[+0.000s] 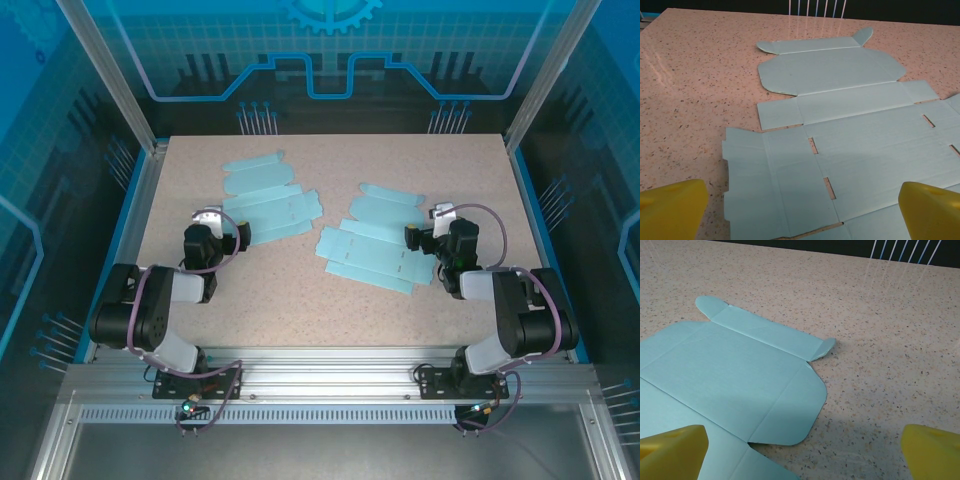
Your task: Fold the paper box
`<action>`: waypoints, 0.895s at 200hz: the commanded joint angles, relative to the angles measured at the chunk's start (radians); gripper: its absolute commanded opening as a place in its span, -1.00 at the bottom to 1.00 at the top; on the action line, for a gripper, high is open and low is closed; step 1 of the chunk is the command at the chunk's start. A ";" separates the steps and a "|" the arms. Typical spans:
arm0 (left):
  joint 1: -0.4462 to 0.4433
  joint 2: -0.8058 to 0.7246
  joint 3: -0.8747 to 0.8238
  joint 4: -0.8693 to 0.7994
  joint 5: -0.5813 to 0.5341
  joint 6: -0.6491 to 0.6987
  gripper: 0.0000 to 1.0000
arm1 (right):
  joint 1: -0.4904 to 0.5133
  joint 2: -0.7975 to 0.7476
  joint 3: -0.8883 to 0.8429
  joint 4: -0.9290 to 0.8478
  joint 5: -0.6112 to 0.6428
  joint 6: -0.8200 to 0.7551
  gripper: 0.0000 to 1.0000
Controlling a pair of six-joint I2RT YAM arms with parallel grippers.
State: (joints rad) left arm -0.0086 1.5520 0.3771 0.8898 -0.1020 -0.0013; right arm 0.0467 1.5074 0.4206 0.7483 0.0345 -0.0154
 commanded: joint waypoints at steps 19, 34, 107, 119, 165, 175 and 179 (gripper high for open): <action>-0.005 -0.030 -0.070 0.150 -0.069 -0.017 0.98 | 0.007 -0.057 0.061 -0.131 0.042 0.023 1.00; -0.005 -0.064 -0.078 0.131 -0.083 -0.023 0.98 | 0.006 -0.110 0.094 -0.245 0.073 0.039 1.00; -0.039 -0.395 -0.025 -0.248 -0.212 -0.139 0.98 | -0.015 -0.451 0.207 -0.915 0.255 0.324 1.00; -0.040 -0.465 -0.025 -0.316 -0.190 -0.261 0.98 | -0.015 -0.481 0.225 -1.028 0.255 0.365 1.00; -0.237 -0.588 -0.027 -0.464 -0.217 -0.476 0.98 | -0.018 -0.603 0.243 -1.339 0.196 0.529 1.00; -0.292 -0.576 -0.024 -0.479 -0.222 -0.520 0.98 | -0.019 -0.622 0.248 -1.390 0.178 0.547 1.00; -0.316 -0.569 -0.024 -0.480 -0.223 -0.542 0.98 | -0.019 -0.628 0.250 -1.410 0.175 0.557 1.00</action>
State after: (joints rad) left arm -0.2127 0.9737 0.3248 0.5182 -0.2829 -0.3748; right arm 0.0444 0.9260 0.6384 -0.4240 0.2485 0.4305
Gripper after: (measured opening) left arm 0.989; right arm 0.999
